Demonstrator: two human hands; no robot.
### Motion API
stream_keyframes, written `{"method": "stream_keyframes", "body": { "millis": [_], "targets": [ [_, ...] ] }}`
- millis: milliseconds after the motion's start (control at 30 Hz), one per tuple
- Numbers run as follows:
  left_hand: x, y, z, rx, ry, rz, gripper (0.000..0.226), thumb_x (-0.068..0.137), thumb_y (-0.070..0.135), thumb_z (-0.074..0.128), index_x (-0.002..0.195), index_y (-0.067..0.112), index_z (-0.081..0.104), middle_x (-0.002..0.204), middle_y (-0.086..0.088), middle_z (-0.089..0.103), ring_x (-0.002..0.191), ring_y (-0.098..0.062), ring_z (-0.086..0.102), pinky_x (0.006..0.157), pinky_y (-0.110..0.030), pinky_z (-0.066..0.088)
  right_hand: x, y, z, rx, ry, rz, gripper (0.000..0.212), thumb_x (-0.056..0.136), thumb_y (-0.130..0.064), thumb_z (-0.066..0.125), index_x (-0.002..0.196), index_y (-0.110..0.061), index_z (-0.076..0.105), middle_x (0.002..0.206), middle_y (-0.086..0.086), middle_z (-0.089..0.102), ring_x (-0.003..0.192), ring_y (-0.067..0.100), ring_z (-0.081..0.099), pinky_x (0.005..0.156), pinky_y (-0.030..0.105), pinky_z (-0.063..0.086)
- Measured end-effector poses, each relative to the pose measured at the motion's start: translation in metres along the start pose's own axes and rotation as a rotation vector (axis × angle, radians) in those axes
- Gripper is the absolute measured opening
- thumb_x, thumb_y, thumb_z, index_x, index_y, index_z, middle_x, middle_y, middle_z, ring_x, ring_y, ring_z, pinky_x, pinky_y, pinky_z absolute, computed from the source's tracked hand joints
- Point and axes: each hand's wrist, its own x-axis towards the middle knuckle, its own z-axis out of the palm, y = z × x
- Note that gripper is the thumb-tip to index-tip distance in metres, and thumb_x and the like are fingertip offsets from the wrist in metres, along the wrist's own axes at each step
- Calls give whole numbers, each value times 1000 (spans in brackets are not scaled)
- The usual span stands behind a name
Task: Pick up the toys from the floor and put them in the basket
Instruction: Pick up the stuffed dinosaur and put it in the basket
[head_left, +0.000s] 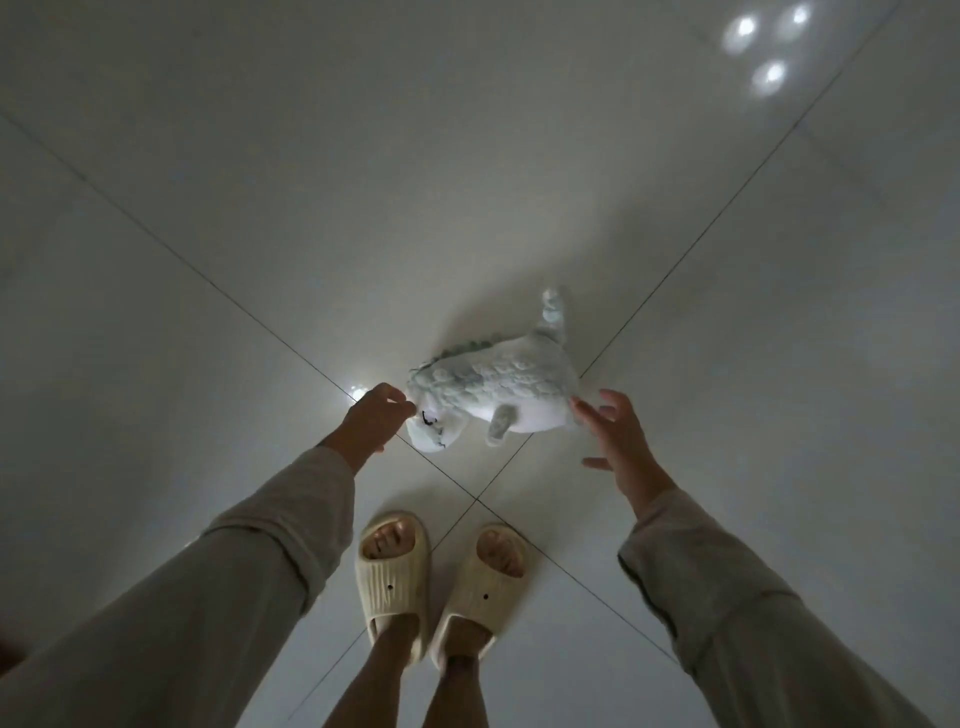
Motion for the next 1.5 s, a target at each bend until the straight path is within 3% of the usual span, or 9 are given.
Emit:
{"method": "stream_keyframes", "body": {
  "millis": [67, 167, 333, 667, 867, 1067, 1200, 1333, 1500],
  "targets": [
    [42, -6, 12, -7, 6, -44, 35, 87, 25, 53, 119, 12, 49, 101, -8, 49, 91, -24, 46, 65, -28, 41, 44, 8, 11, -18, 26, -22, 66, 82, -48, 60, 139, -23, 36, 141, 8, 43, 108, 23, 53, 59, 23, 44],
    [81, -25, 33, -135, -1, -121, 41, 83, 37, 51, 115, 13, 45, 100, -5, 44, 96, -24, 42, 81, -39, 40, 90, 23, 21, 48, 39, -14, 59, 85, -50, 53, 137, -25, 41, 136, 5, 50, 97, 16, 56, 59, 21, 39],
    [99, -43, 52, -482, 19, -172, 29, 93, 28, 45, 116, 11, 53, 112, -10, 52, 105, -27, 50, 99, -51, 43, 104, 40, 31, 184, -83, 29, 48, 86, -43, 58, 129, -23, 49, 94, -16, 56, 82, 4, 55, 79, 41, 55],
    [-91, -25, -27, -342, 153, -47, 38, 90, 24, 55, 123, 3, 53, 128, -21, 55, 104, -29, 53, 101, -52, 46, -114, 42, 2, 392, -161, 90, 46, 84, -41, 61, 122, -18, 54, 102, -2, 64, 92, 21, 64, 78, 40, 56],
    [-278, -47, -78, -307, 54, -14, 37, 89, 17, 59, 119, -2, 53, 126, -27, 55, 103, -32, 55, 95, -48, 47, -314, 44, -50, 438, -175, 155, 33, 86, -34, 62, 114, -16, 57, 105, 4, 62, 87, 21, 61, 50, 25, 53],
    [-424, -52, -89, -298, 69, -34, 36, 87, 16, 61, 119, -1, 55, 110, -17, 56, 104, -35, 54, 96, -47, 46, -459, 48, -103, 456, -98, 228, 16, 87, -25, 63, 100, -15, 59, 102, 13, 60, 85, 29, 57, 60, 30, 50],
    [-480, -55, -87, -335, 36, -25, 25, 86, 16, 63, 106, 4, 57, 105, -15, 55, 95, -30, 53, 90, -43, 47, -512, 45, -130, 489, -25, 178, 17, 89, -21, 61, 103, -14, 58, 98, 11, 60, 80, 25, 57, 59, 28, 49],
    [-510, -47, -85, -390, -2, 63, 8, 84, 14, 64, 86, 14, 57, 92, -9, 58, 74, -21, 56, 66, -28, 49, -539, 42, -159, 533, -20, 89, 12, 90, -19, 59, 99, -13, 57, 85, 3, 61, 71, 19, 58, 48, 26, 51],
    [-524, -32, -75, -412, -20, 133, 8, 84, 19, 64, 78, 23, 59, 86, -2, 60, 79, -19, 56, 59, -27, 47, -549, 33, -188, 541, -29, 12, 13, 90, -22, 58, 100, -15, 58, 84, 2, 62, 69, 18, 56, 44, 22, 49]
  ]
}}
